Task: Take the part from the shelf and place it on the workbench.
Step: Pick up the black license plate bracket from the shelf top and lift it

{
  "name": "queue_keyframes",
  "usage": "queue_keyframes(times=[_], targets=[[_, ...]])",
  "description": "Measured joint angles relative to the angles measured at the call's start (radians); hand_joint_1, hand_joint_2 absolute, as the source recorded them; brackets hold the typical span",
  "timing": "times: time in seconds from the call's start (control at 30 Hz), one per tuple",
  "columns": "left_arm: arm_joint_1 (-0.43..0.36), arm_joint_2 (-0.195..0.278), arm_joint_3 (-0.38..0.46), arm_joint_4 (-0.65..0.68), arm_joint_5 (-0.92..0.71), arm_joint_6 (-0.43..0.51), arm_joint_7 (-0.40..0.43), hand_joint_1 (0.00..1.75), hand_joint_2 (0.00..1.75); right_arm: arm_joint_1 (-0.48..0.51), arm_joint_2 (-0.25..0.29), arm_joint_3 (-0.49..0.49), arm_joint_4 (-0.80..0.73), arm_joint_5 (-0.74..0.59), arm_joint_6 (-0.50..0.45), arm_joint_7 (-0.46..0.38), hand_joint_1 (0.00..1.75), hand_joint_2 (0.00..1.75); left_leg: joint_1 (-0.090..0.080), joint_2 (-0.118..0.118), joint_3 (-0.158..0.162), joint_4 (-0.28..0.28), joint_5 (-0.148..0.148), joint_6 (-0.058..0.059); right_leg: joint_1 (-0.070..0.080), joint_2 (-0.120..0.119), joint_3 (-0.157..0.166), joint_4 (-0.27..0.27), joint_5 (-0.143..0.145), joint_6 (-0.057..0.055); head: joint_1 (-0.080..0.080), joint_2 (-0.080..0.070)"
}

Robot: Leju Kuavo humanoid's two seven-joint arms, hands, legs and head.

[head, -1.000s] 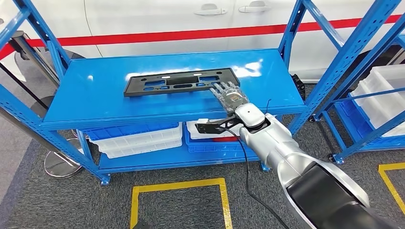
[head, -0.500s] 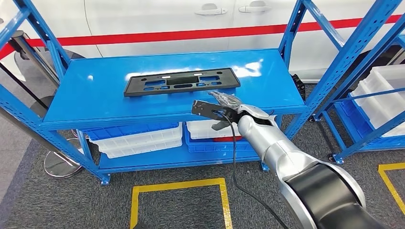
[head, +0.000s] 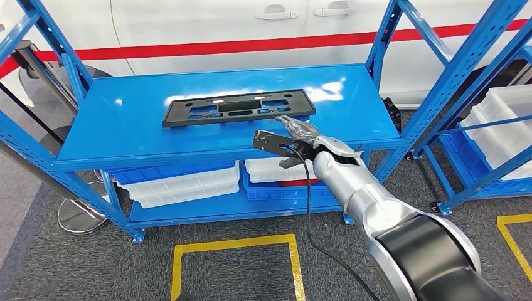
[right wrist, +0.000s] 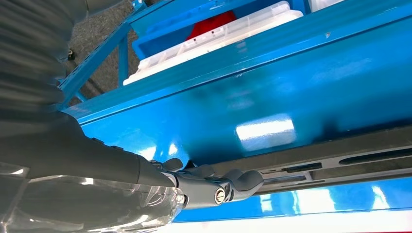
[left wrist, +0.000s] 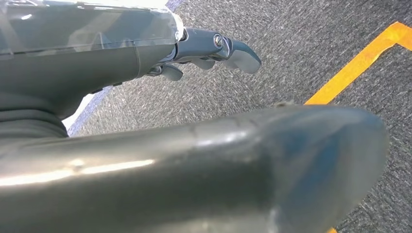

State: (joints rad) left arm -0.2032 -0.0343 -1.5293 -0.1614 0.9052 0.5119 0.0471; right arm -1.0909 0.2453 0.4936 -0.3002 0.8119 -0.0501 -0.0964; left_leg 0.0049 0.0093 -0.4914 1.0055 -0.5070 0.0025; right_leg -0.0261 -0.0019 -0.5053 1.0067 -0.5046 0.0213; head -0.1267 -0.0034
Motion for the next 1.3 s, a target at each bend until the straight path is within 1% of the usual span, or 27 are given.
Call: queue_keyframes(times=[0.37, 0.43, 0.47, 0.5, 0.53, 0.57, 0.6, 0.67, 0.7, 0.73, 0.77, 0.8, 0.83, 0.87, 0.9, 0.93, 0.97, 1.0, 1.03, 1.07, 1.1, 1.13, 1.17, 1.2, 1.23, 1.27, 1.3], targets=[[-0.004, 0.0, 0.023, 0.0, 0.071, -0.047, -0.014, 0.0, 0.0, 0.001, -0.003, 0.0, 0.008, 0.009, 0.001, 0.003, 0.0, 1.75, 0.0, 0.0, 0.0, 0.0, 0.0, 0.0, 0.0, 0.0, 0.0, 0.0, 0.0, 0.0, 0.0, 0.0], [-0.009, 0.003, 0.035, 0.0, 0.086, -0.062, -0.02, 0.0, 0.0, 0.001, -0.003, 0.0, 0.009, 0.01, 0.002, 0.003, 0.0, 1.75, -0.002, 0.0, -0.002, 0.002, -0.001, 0.005, -0.005, 0.0, 0.0, -0.008, 0.004, 0.006, 0.0, 0.0], [-0.012, 0.005, 0.04, 0.0, 0.09, -0.065, -0.022, 0.0, 0.0, 0.0, -0.002, 0.0, 0.007, 0.01, 0.002, 0.004, 0.0, 1.75, -0.002, 0.0, 0.001, -0.006, 0.001, 0.01, -0.006, 0.0, 0.003, -0.015, 0.007, 0.01, 0.0, 0.0], [-0.014, 0.007, 0.045, 0.0, 0.094, -0.068, -0.024, 0.0, 0.0, -0.001, -0.003, 0.0, 0.006, 0.01, 0.002, 0.004, 0.0, 1.75, 0.0, 0.0, 0.008, -0.019, 0.005, 0.016, -0.008, 0.0, 0.004, -0.019, 0.01, 0.014, 0.0, 0.0], [-0.017, 0.007, 0.049, 0.0, 0.097, -0.069, -0.026, 0.0, 0.0, -0.002, -0.004, 0.0, 0.005, 0.011, 0.003, 0.004, 0.0, 1.75, 0.003, 0.001, 0.019, -0.038, 0.009, 0.02, -0.007, 0.001, -0.002, -0.009, 0.009, 0.015, 0.0, 0.0], [-0.019, 0.007, 0.053, 0.0, 0.099, -0.07, -0.027, 0.0, 0.0, -0.004, -0.005, 0.0, 0.003, 0.011, 0.004, 0.005, 0.0, 1.75, 0.006, 0.003, 0.03, -0.053, 0.014, 0.024, -0.006, 0.001, -0.022, 0.022, 0.003, 0.014, 0.001, 0.0], [-0.019, 0.007, 0.057, 0.0, 0.101, -0.071, -0.029, 0.0, 0.0, -0.005, -0.007, 0.0, 0.004, 0.012, 0.005, 0.006, 0.0, 1.75, 0.008, 0.004, 0.039, -0.063, 0.014, 0.026, -0.005, 0.001, -0.06, 0.077, -0.009, 0.013, 0.001, 0.0], [-0.02, 0.007, 0.061, 0.0, 0.102, -0.072, -0.03, 0.0, 0.0, 0.0, -0.01, 0.0, 0.007, 0.013, 0.01, 0.009, 0.0, 1.75, 0.009, 0.004, 0.053, -0.067, 0.004, 0.028, -0.006, 0.002, -0.164, 0.215, -0.029, 0.013, 0.001, 0.0], [-0.019, 0.007, 0.062, 0.0, 0.102, -0.072, -0.031, 0.0, 0.0, 0.006, -0.012, 0.0, 0.009, 0.014, 0.011, 0.011, 0.0, 1.75, 0.009, 0.003, 0.062, -0.067, -0.004, 0.027, -0.007, 0.002, -0.209, 0.258, -0.018, 0.015, 0.001, 0.0], [-0.017, 0.007, 0.063, 0.0, 0.102, -0.072, -0.032, 0.0, 0.0, 0.011, -0.014, 0.0, 0.011, 0.014, 0.012, 0.012, 0.0, 1.75, 0.01, 0.0, 0.075, -0.066, -0.015, 0.024, -0.009, 0.001, -0.236, 0.262, 0.017, 0.016, 0.001, 0.0], [-0.014, 0.007, 0.064, 0.0, 0.102, -0.072, -0.033, 0.0, 0.0, 0.014, -0.016, 0.0, 0.013, 0.014, 0.012, 0.013, 0.0, 1.75, 0.012, -0.003, 0.091, -0.066, -0.028, 0.02, -0.01, 0.001, -0.243, 0.223, 0.073, 0.016, 0.001, 0.0], [-0.011, 0.007, 0.064, 0.0, 0.102, -0.072, -0.035, 0.0, 0.0, 0.017, -0.018, 0.0, 0.014, 0.014, 0.012, 0.013, 0.0, 1.75, 0.015, -0.004, 0.109, -0.066, -0.043, 0.015, -0.01, -0.001, -0.236, 0.162, 0.132, 0.016, 0.001, 0.0], [-0.009, 0.006, 0.064, 0.0, 0.101, -0.072, -0.037, 0.0, 0.0, 0.018, -0.023, 0.0, 0.016, 0.014, 0.011, 0.013, 0.0, 1.75, 0.015, -0.005, 0.123, -0.066, -0.058, 0.007, -0.008, -0.002, -0.224, 0.111, 0.173, 0.015, 0.001, 0.0], [-0.009, 0.006, 0.064, 0.0, 0.101, -0.073, -0.04, 0.0, 0.0, 0.02, -0.025, 0.0, 0.017, 0.014, 0.01, 0.013, 0.0, 1.75, 0.015, -0.006, 0.133, -0.068, -0.071, -0.001, -0.004, -0.004, -0.209, 0.068, 0.188, 0.011, 0.001, 0.0], [-0.01, 0.006, 0.065, 0.0, 0.1, -0.074, -0.042, 0.0, 0.0, 0.022, -0.028, 0.0, 0.018, 0.014, 0.009, 0.011, 0.0, 1.75, 0.015, -0.004, 0.137, -0.07, -0.081, -0.009, 0.0, -0.004, -0.199, 0.047, 0.176, 0.004, 0.001, 0.0], [-0.011, 0.006, 0.065, 0.0, 0.1, -0.076, -0.043, 0.0, 0.0, 0.023, -0.03, 0.001, 0.019, 0.015, 0.008, 0.01, 0.0, 1.75, 0.015, -0.003, 0.14, -0.076, -0.086, -0.017, 0.006, -0.002, -0.193, 0.043, 0.153, -0.006, 0.0, 0.0], [-0.012, 0.006, 0.065, 0.0, 0.099, -0.078, -0.044, 0.0, 0.0, 0.024, -0.03, 0.001, 0.019, 0.015, 0.006, 0.009, 0.0, 1.75, 0.015, -0.001, 0.149, -0.085, -0.091, -0.024, 0.007, 0.0, -0.184, 0.031, 0.134, -0.016, 0.0, 0.0], [-0.013, 0.006, 0.065, 0.0, 0.098, -0.079, -0.045, 0.0, 0.0, 0.026, -0.031, 0.001, 0.017, 0.015, 0.005, 0.009, 0.0, 1.75, 0.016, 0.0, 0.159, -0.091, -0.097, -0.029, 0.007, 0.003, -0.176, 0.026, 0.12, -0.024, 0.0, 0.0], [-0.014, 0.006, 0.065, 0.0, 0.098, -0.081, -0.045, 0.0, 0.0, 0.026, -0.033, 0.001, 0.016, 0.014, 0.004, 0.009, 0.0, 1.75, 0.017, 0.001, 0.16, -0.08, -0.104, -0.032, 0.005, 0.005, -0.165, 0.021, 0.109, -0.031, 0.0, 0.0], [-0.016, 0.006, 0.066, 0.0, 0.097, -0.082, -0.046, 0.0, 0.0, 0.027, -0.034, 0.001, 0.015, 0.014, 0.003, 0.009, 0.0, 1.75, 0.017, 0.0, 0.144, -0.039, -0.117, -0.031, 0.004, 0.007, -0.149, 0.013, 0.1, -0.037, 0.0, 0.0], [-0.017, 0.006, 0.066, 0.0, 0.096, -0.083, -0.046, 0.0, 0.0, 0.03, -0.035, 0.001, 0.014, 0.013, 0.003, 0.008, 0.0, 1.75, 0.017, -0.001, 0.104, 0.03, -0.136, -0.028, 0.004, 0.008, -0.131, 0.004, 0.09, -0.041, -0.001, 0.0], [-0.017, 0.006, 0.066, 0.0, 0.096, -0.084, -0.046, 0.0, 0.0, 0.035, -0.035, 0.001, 0.015, 0.012, 0.004, 0.008, 0.0, 1.75, 0.016, -0.002, 0.044, 0.122, -0.154, -0.023, 0.006, 0.009, -0.112, -0.005, 0.08, -0.044, -0.001, 0.0], [-0.015, 0.006, 0.065, 0.0, 0.096, -0.084, -0.046, 0.0, 0.0, 0.043, -0.036, 0.001, 0.016, 0.012, 0.005, 0.007, 0.0, 1.75, 0.015, -0.003, -0.021, 0.207, -0.164, -0.02, 0.009, 0.01, -0.092, -0.012, 0.07, -0.045, -0.001, 0.0], [-0.012, 0.006, 0.065, 0.0, 0.096, -0.085, -0.046, 0.0, 0.0, 0.051, -0.036, 0.001, 0.017, 0.012, 0.008, 0.006, 0.0, 1.75, 0.013, -0.004, -0.081, 0.264, -0.154, -0.019, 0.011, 0.012, -0.071, -0.017, 0.058, -0.044, -0.001, 0.0], [-0.008, 0.006, 0.065, 0.0, 0.097, -0.086, -0.046, 0.0, 0.0, 0.057, -0.036, 0.001, 0.018, 0.011, 0.01, 0.005, 0.0, 1.75, 0.012, -0.005, -0.127, 0.281, -0.117, -0.019, 0.012, 0.014, -0.049, -0.02, 0.044, -0.043, -0.001, 0.0], [-0.005, 0.006, 0.066, 0.0, 0.097, -0.087, -0.046, 0.0, 0.0, 0.06, -0.036, 0.001, 0.019, 0.011, 0.012, 0.004, 0.0, 1.75, 0.013, -0.005, -0.153, 0.252, -0.054, -0.02, 0.012, 0.017, -0.025, -0.021, 0.03, -0.041, -0.001, 0.0], [-0.003, 0.006, 0.066, 0.0, 0.097, -0.087, -0.046, 0.0, 0.0, 0.061, -0.036, 0.001, 0.019, 0.011, 0.014, 0.003, 0.0, 1.75, 0.014, -0.005, -0.166, 0.191, 0.024, -0.019, 0.012, 0.02, -0.001, -0.021, 0.013, -0.038, -0.001, 0.0]])
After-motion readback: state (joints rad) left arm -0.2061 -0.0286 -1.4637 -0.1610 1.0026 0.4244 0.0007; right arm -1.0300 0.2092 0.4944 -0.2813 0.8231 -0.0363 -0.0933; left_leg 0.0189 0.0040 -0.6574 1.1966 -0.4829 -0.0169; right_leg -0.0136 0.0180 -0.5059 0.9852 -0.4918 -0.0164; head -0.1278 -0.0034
